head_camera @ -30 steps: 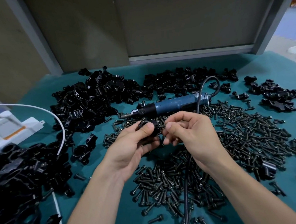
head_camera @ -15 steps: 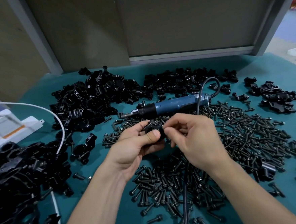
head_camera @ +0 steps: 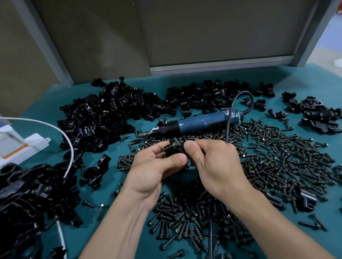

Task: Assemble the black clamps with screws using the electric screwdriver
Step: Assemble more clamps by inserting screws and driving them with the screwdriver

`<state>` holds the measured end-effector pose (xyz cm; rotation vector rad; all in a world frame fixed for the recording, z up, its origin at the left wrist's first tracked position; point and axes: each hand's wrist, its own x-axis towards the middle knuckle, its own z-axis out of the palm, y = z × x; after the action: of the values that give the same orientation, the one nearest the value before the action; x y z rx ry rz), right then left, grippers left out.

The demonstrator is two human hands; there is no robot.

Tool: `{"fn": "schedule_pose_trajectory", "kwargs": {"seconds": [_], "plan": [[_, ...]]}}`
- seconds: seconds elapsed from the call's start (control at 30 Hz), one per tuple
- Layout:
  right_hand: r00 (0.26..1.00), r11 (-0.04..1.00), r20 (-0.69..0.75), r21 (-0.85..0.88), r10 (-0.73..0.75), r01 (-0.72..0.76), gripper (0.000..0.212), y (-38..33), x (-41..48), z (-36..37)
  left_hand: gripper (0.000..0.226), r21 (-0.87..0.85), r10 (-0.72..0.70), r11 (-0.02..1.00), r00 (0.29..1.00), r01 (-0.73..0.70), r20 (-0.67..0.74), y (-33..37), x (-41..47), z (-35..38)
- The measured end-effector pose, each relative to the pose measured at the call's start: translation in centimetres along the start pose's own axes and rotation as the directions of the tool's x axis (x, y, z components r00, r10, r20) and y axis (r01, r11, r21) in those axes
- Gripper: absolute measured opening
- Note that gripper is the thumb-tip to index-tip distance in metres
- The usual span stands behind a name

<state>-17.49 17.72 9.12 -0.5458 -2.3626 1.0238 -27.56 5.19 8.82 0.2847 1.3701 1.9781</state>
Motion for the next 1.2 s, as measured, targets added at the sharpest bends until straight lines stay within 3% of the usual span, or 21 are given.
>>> {"fn": "schedule_pose_trajectory", "kwargs": {"seconds": [0.07, 0.17, 0.23, 0.4, 0.47, 0.63, 0.83, 1.03, 1.2], "plan": [[0.998, 0.999, 0.049, 0.028, -0.037, 0.035, 0.051, 0.1, -0.1, -0.5, 0.054, -0.016, 0.019, 1.0, 1.0, -0.019, -0.002, 0.1, 0.0, 0.1], [0.993, 0.997, 0.087, 0.038, -0.075, 0.072, 0.023, 0.6, -0.3, -1.1, 0.055, -0.012, 0.031, 0.999, 0.999, -0.032, -0.023, 0.4, 0.3, 0.1], [0.993, 0.996, 0.086, 0.055, -0.081, 0.077, 0.016, 0.6, -0.4, -1.1, 0.053, -0.01, 0.022, 1.0, 1.0, -0.022, -0.017, 0.4, 0.2, 0.0], [0.984, 0.995, 0.173, -0.07, -0.051, 0.064, 0.032, 0.5, 0.1, -1.1, 0.052, 0.096, 0.068, 0.993, 0.998, -0.066, -0.017, 0.2, 0.0, -0.5], [0.98, 0.997, 0.201, -0.071, -0.013, 0.027, 0.038, 0.8, 0.0, -1.2, 0.066, 0.156, 0.077, 0.985, 0.996, -0.069, -0.047, 0.1, 0.0, -0.5], [0.994, 0.997, 0.106, -0.08, 0.004, 0.005, 0.02, 0.3, -0.7, -1.2, 0.054, 0.126, 0.07, 0.99, 0.997, -0.066, -0.027, 0.1, 0.0, -0.1], [0.997, 0.998, 0.062, -0.03, 0.05, -0.049, 0.047, -0.1, -0.5, -0.4, 0.044, 0.181, 0.201, 0.962, 0.979, -0.202, 0.024, 0.0, -0.6, 0.5], [0.992, 0.999, 0.125, -0.036, -0.034, 0.039, 0.026, 0.0, -0.3, -1.6, 0.042, 0.141, 0.201, 0.97, 0.98, -0.199, -0.003, 0.1, -0.5, 1.1], [1.0, 0.989, 0.021, -0.146, -0.021, 0.024, 0.044, -0.7, -0.3, -0.4, 0.041, 0.14, 0.196, 0.971, 0.981, -0.194, -0.002, -0.1, -0.7, 0.8]]}}
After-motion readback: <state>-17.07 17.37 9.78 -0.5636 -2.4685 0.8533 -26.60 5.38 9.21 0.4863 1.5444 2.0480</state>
